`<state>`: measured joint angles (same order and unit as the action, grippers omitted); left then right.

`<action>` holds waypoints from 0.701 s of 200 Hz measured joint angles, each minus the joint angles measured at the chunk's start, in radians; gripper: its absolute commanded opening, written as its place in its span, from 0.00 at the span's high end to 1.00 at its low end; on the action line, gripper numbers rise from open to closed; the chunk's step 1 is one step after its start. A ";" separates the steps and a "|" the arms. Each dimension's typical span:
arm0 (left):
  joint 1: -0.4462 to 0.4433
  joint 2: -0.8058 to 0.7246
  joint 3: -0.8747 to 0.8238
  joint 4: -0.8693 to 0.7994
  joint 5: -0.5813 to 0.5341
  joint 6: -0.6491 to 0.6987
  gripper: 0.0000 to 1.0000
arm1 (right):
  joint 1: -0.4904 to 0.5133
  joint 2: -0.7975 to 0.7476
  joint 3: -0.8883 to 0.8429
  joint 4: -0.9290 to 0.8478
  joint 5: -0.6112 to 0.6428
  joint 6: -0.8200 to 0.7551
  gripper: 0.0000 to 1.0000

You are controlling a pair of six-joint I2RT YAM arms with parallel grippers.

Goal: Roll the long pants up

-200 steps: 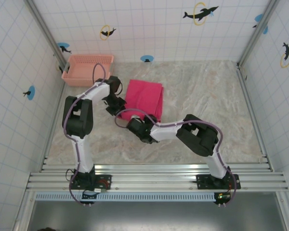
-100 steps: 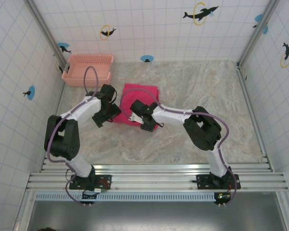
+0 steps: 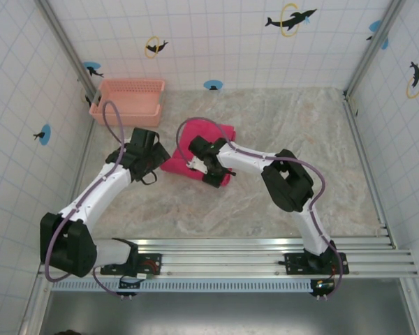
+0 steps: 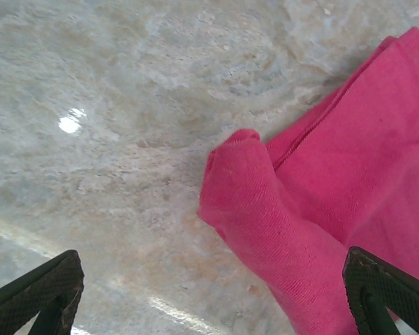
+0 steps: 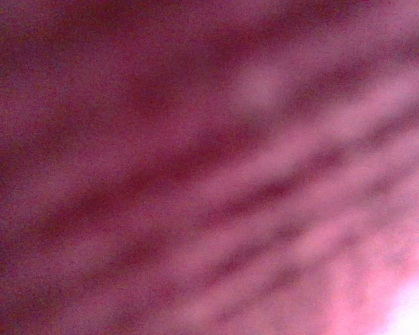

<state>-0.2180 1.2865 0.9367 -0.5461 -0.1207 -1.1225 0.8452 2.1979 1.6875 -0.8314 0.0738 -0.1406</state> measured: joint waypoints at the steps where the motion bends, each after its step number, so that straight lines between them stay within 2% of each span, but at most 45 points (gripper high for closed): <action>1: 0.000 -0.001 -0.003 0.005 0.001 0.000 0.03 | 0.000 0.001 0.001 -0.001 -0.001 0.002 1.00; 25: -0.008 -0.025 -0.144 0.177 0.065 -0.031 0.03 | -0.008 0.005 0.010 -0.008 -0.027 0.031 1.00; 71: -0.007 -0.055 -0.435 0.587 0.119 -0.201 0.03 | -0.030 0.000 0.005 -0.002 -0.089 0.059 1.00; 117: -0.013 0.017 -0.508 0.946 0.135 -0.317 0.04 | -0.040 -0.008 -0.009 0.009 -0.153 0.065 1.00; 140: -0.019 0.054 -0.526 1.069 0.139 -0.346 0.03 | -0.040 -0.008 -0.010 0.010 -0.171 0.066 1.00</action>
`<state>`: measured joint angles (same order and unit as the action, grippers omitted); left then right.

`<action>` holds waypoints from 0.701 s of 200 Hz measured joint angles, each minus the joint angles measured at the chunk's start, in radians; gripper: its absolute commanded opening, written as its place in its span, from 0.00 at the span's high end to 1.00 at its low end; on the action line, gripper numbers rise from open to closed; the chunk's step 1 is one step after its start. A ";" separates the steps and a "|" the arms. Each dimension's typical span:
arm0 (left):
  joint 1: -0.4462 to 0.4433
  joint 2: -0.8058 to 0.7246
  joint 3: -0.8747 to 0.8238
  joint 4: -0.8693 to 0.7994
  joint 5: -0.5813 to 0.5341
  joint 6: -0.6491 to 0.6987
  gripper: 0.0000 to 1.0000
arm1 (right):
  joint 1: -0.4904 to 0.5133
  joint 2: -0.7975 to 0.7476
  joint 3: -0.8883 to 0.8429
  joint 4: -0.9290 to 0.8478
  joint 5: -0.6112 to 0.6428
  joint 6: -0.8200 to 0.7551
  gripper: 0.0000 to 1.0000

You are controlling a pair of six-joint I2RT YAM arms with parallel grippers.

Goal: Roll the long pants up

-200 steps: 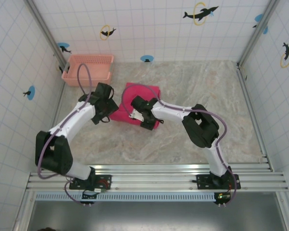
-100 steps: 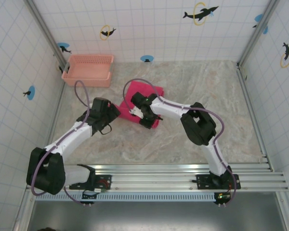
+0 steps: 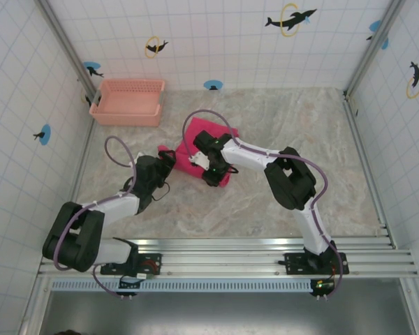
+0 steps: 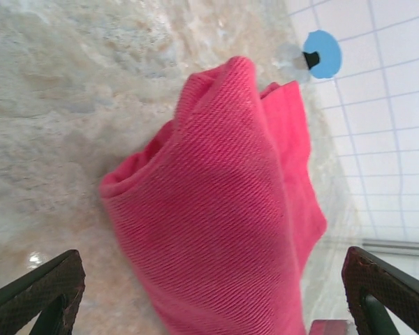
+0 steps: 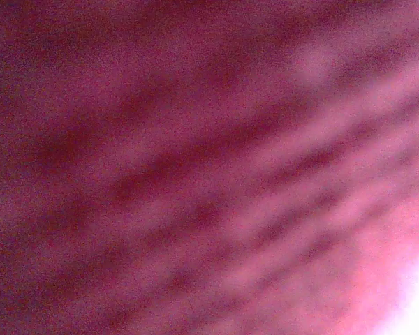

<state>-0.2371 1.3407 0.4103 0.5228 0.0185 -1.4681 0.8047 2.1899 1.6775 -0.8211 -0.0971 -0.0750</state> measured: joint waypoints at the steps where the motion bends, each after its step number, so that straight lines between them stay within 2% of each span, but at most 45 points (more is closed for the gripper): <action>1: 0.000 0.002 -0.001 0.005 0.000 -0.002 0.03 | 0.000 0.000 0.000 0.000 -0.001 0.000 1.00; 66: -0.020 0.032 -0.021 0.135 -0.005 -0.050 0.03 | 0.000 0.000 0.000 0.001 -0.036 0.000 1.00; 124: -0.063 0.288 -0.031 0.383 -0.010 -0.117 0.05 | -0.004 -0.006 -0.011 0.012 -0.054 0.000 1.00; 140: -0.080 0.319 -0.030 0.409 -0.026 -0.131 0.06 | -0.004 -0.009 -0.015 0.016 -0.054 -0.001 1.00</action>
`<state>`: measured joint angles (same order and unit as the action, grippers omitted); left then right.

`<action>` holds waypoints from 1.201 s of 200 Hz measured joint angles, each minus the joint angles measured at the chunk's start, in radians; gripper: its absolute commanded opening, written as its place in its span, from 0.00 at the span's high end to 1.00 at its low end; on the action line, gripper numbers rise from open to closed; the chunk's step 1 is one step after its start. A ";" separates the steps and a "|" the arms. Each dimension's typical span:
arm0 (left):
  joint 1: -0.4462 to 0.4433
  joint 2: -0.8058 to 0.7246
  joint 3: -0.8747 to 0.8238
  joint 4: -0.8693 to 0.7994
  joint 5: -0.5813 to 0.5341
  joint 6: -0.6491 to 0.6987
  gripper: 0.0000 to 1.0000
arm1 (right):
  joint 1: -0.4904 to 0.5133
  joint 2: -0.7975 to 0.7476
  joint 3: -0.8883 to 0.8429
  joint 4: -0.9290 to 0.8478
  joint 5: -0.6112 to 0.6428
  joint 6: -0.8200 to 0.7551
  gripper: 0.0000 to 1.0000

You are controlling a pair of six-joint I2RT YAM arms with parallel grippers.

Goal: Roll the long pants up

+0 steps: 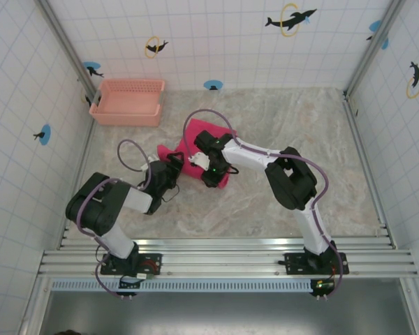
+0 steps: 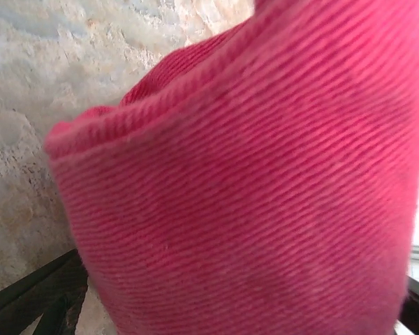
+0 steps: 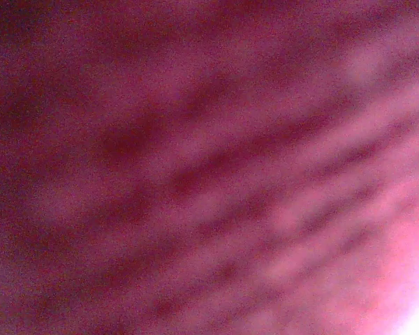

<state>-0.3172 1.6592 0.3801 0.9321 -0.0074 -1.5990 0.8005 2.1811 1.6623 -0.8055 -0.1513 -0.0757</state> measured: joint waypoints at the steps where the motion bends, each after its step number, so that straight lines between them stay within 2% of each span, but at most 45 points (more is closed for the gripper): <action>1: -0.001 0.000 0.000 0.000 -0.001 0.000 0.06 | 0.000 0.000 0.000 0.000 0.000 0.000 1.00; 53: -0.018 -0.061 0.048 -0.116 -0.022 0.028 0.06 | -0.006 -0.003 -0.008 0.008 -0.028 -0.003 1.00; 97: -0.018 -0.026 0.051 -0.093 -0.028 0.029 0.06 | -0.008 -0.005 -0.013 0.015 -0.037 -0.005 1.00; 114: -0.018 -0.012 0.051 -0.086 -0.032 0.028 0.09 | -0.008 -0.006 -0.014 0.015 -0.040 -0.010 1.00; 153: -0.020 0.000 0.014 -0.039 -0.047 0.025 0.38 | -0.009 -0.013 -0.021 0.021 -0.055 -0.023 1.00; 174: -0.026 0.018 -0.006 -0.005 -0.047 0.025 0.73 | -0.014 -0.014 -0.022 0.024 -0.074 -0.027 1.00; 185: -0.029 0.042 -0.005 0.026 -0.035 0.027 1.00 | -0.018 -0.014 -0.023 0.028 -0.087 -0.029 1.00; 208: -0.030 0.112 0.016 0.094 -0.006 0.027 1.00 | -0.027 -0.023 -0.036 0.042 -0.110 -0.027 1.00; 212: -0.030 0.125 0.019 0.105 0.000 0.025 1.00 | -0.030 -0.026 -0.039 0.045 -0.114 -0.027 0.97; 224: -0.030 0.156 0.027 0.133 0.017 0.018 1.00 | -0.040 -0.034 -0.052 0.051 -0.126 -0.026 0.72; 240: -0.031 0.158 0.038 0.121 0.037 0.000 1.00 | -0.049 -0.051 -0.077 0.064 -0.131 -0.023 0.49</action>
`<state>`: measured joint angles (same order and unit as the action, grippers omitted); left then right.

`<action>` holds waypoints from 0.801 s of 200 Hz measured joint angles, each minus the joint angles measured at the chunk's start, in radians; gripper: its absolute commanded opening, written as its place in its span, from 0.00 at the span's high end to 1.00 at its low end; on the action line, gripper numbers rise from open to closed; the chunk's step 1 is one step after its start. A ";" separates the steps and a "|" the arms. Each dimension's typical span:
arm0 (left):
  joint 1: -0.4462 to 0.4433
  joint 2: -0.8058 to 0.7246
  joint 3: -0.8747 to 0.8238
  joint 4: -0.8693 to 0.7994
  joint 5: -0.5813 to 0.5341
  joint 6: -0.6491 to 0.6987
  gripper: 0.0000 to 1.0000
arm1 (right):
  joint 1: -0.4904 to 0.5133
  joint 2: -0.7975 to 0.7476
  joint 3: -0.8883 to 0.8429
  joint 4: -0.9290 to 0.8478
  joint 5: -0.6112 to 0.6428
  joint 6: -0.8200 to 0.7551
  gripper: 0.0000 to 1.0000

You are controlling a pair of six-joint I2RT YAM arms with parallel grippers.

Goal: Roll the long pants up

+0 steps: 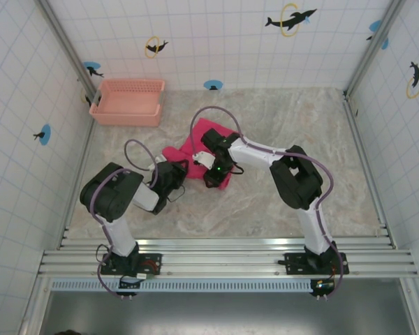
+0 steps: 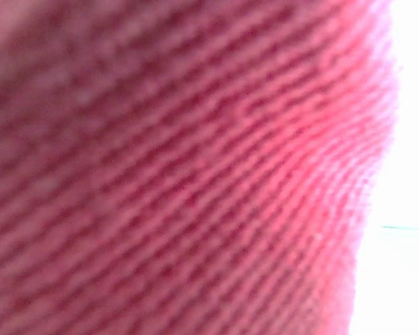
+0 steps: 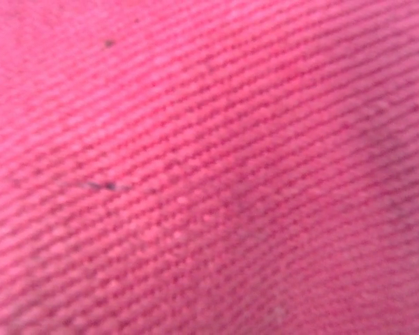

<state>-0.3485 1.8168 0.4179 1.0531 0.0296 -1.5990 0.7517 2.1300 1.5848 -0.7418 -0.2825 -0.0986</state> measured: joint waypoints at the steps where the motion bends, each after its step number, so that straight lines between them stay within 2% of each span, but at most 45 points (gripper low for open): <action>1: 0.000 -0.001 0.002 -0.002 0.001 0.000 1.00 | 0.000 -0.002 -0.002 0.001 -0.001 0.000 0.47; 4: -0.002 -0.006 0.005 -0.018 0.005 -0.003 1.00 | -0.003 -0.007 -0.008 0.003 0.002 0.002 0.43; 5: -0.002 -0.007 0.006 -0.023 0.006 -0.004 1.00 | -0.003 -0.008 -0.010 0.004 0.003 0.002 0.40; 8: -0.002 -0.012 0.012 -0.038 0.009 -0.007 1.00 | -0.004 -0.012 -0.015 0.007 0.004 0.003 0.19; 10: -0.003 -0.018 0.016 -0.054 0.011 -0.006 1.00 | -0.005 -0.018 -0.020 0.008 0.006 0.008 0.09; 12: -0.004 -0.024 0.020 -0.071 0.011 -0.006 1.00 | -0.005 -0.021 -0.026 0.008 0.008 0.006 0.02; 14: -0.005 -0.031 0.026 -0.092 0.011 -0.006 1.00 | -0.006 -0.027 -0.031 0.005 0.007 0.006 0.00; 29: -0.004 -0.086 0.088 -0.298 0.010 0.003 1.00 | -0.013 -0.075 -0.065 -0.023 0.029 0.005 0.01; 48: -0.003 -0.139 0.255 -0.663 0.006 0.045 1.00 | -0.034 -0.146 -0.081 -0.058 0.084 0.009 0.01; 66: 0.000 -0.131 0.415 -0.953 0.008 0.082 1.00 | -0.059 -0.230 -0.082 -0.058 0.160 0.016 0.01; 87: 0.003 -0.063 0.600 -1.217 0.022 0.119 1.00 | -0.072 -0.348 -0.101 -0.037 0.245 0.027 0.01; 123: 0.003 0.055 0.809 -1.454 0.045 0.142 1.00 | -0.038 -0.451 -0.136 0.000 0.354 0.040 0.01; 160: 0.003 0.204 1.060 -1.698 0.076 0.177 1.00 | 0.093 -0.423 -0.146 0.026 0.485 0.046 0.01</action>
<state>-0.3450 2.0205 1.4776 -0.6449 0.1051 -1.4220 0.8452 1.7069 1.4387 -0.7158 0.2024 -0.0525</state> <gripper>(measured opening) 0.197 0.991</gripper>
